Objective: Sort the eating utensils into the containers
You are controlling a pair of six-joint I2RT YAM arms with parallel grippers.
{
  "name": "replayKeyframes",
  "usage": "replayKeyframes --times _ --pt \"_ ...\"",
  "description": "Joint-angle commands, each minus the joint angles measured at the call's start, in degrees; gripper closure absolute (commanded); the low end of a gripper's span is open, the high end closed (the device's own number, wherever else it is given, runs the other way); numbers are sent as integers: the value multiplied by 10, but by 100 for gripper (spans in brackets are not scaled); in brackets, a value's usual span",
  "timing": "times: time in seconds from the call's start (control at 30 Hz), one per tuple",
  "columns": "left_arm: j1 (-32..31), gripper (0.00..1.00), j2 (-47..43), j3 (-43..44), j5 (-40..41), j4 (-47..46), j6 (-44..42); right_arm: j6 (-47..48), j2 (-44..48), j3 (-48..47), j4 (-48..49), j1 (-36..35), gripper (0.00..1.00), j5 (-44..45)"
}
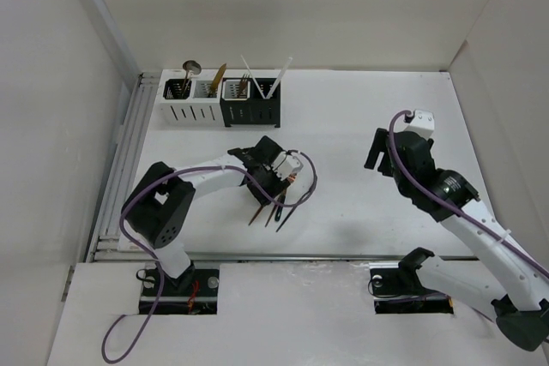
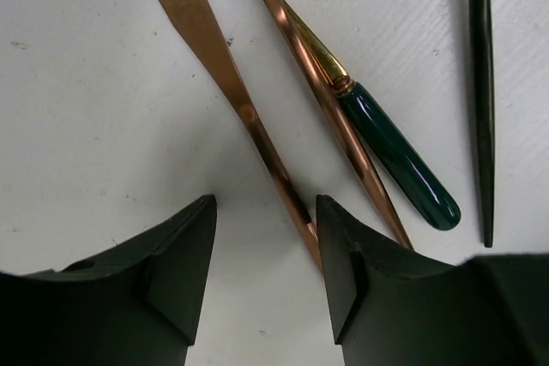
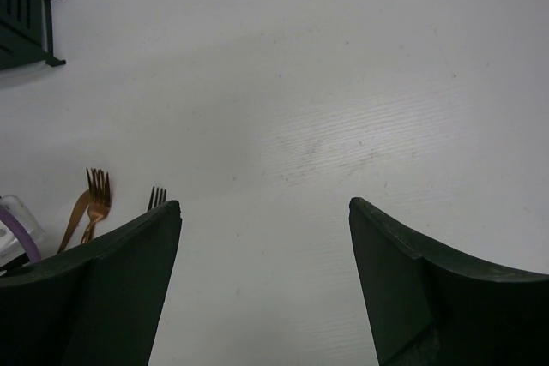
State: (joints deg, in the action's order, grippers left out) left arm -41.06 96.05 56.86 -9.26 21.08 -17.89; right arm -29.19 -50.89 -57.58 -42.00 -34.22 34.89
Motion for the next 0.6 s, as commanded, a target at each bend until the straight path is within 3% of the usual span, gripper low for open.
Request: replayKeyframes --times 0.0,0.17,0.23,0.3,0.33,0.57 --pt "-6 53 19 -7 12 9 12 -10 16 -24 -6 -4 16 23" --pt "-11 53 87 19 12 39 12 9 16 -24 0 -4 16 34" --pt "-11 60 107 32 12 44 17 9 16 -30 0 -4 16 40" --pt "-11 78 126 32 12 50 17 16 11 -37 0 -4 16 46" --pt "-11 99 126 32 12 50 17 16 11 -37 0 -4 16 54" --pt "38 100 145 90 -1 63 36 33 11 -47 0 -4 16 71"
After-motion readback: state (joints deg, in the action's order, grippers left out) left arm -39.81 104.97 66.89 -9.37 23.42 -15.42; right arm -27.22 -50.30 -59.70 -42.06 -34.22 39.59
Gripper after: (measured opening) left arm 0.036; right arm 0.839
